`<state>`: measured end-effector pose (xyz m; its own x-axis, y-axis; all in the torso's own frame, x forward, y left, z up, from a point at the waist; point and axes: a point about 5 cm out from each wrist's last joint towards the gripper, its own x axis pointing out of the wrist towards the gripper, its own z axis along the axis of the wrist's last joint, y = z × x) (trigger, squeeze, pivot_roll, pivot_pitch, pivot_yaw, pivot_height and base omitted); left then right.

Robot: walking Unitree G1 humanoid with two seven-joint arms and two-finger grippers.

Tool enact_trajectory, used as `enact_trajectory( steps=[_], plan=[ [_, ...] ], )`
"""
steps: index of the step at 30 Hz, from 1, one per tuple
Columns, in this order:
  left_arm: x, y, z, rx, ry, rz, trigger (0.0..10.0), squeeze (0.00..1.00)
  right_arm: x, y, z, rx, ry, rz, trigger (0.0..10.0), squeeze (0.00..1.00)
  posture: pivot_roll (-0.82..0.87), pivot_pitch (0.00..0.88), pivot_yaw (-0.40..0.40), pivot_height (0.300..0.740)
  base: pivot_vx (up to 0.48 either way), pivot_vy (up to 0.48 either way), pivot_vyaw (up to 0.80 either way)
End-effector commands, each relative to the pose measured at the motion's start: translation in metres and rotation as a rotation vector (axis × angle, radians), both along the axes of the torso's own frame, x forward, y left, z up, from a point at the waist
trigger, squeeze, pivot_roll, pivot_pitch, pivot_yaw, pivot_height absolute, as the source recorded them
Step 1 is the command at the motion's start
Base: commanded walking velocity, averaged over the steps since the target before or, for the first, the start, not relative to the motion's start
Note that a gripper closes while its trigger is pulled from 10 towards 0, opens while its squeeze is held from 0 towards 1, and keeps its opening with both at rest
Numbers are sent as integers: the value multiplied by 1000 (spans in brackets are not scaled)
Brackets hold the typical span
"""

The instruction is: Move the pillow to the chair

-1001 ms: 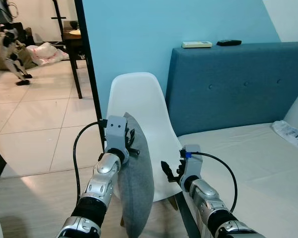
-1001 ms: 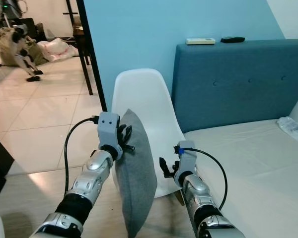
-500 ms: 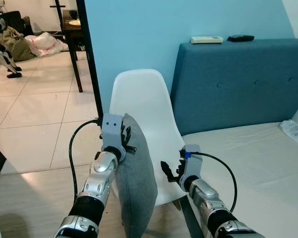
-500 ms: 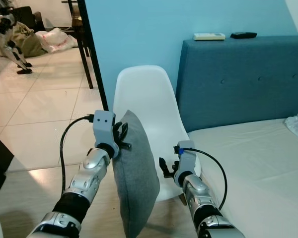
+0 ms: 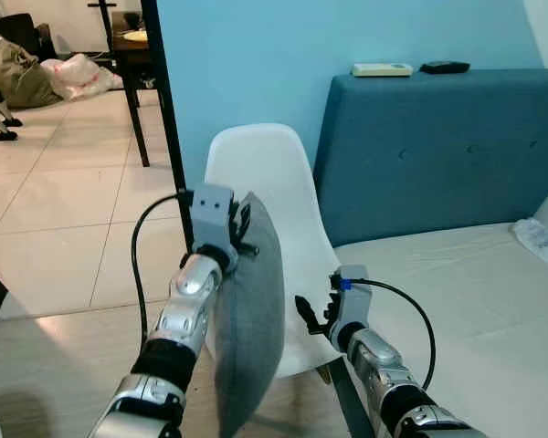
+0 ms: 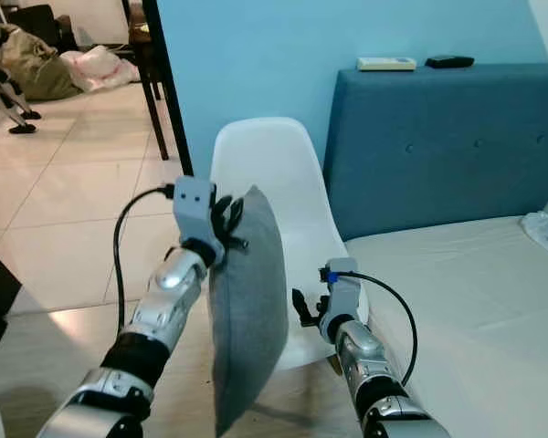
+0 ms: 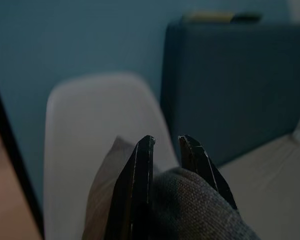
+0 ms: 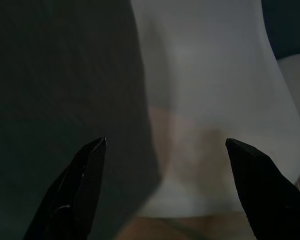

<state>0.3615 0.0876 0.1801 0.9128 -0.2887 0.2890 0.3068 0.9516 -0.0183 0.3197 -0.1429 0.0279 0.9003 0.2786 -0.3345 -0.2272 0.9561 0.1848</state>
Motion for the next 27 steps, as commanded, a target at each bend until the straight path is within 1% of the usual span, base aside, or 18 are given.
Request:
enact_trajectory(
  steps=[1,2,5,6,9,12,16,17,19,26,27],
  plan=[
    [1,-2,39,-35,-164,-24,10000,0,1,1,0,-4,7,0,10000,0,-29,6,-21,722,0,0,0],
    [1,-2,39,-35,-164,-24,10000,0,1,1,0,-4,7,0,10000,0,-29,6,-21,722,0,0,0],
    [0,-9,56,-44,-225,-46,10000,0,0,1,0,-2,5,-1,10000,0,-30,9,-19,707,0,0,0],
    [-1,-12,61,-60,-241,-62,10000,0,0,1,0,-2,4,-2,10000,0,-33,10,-17,697,0,0,0],
    [-2,-15,62,-61,-246,-68,10000,0,0,1,0,-2,4,-3,10000,0,-34,12,-16,687,0,0,0],
    [-4,-19,60,-60,-244,-86,10000,0,-1,0,-1,-2,3,-6,10000,0,-36,11,-14,677,0,0,0],
    [-8,-26,50,-49,-229,-118,10000,0,-2,-5,-2,-12,8,-24,10000,0,-40,10,-13,652,0,0,0],
    [-8,-26,50,-49,-229,-118,10000,0,-2,-5,-2,-12,8,-24,10000,0,-40,10,-13,652,0,0,0],
    [-8,-26,47,-46,-218,-118,10000,0,-2,-8,-2,-18,8,-35,10000,0,-43,9,-12,637,0,0,0],
    [-8,-27,41,-45,-196,-105,10000,0,-3,-11,-3,-28,14,-55,10000,0,-45,9,-9,617,0,0,0],
    [-9,-27,37,-45,-187,-102,10000,0,-4,-12,-4,-29,17,-61,10000,0,-46,9,-7,607,0,0,0]
  ],
)
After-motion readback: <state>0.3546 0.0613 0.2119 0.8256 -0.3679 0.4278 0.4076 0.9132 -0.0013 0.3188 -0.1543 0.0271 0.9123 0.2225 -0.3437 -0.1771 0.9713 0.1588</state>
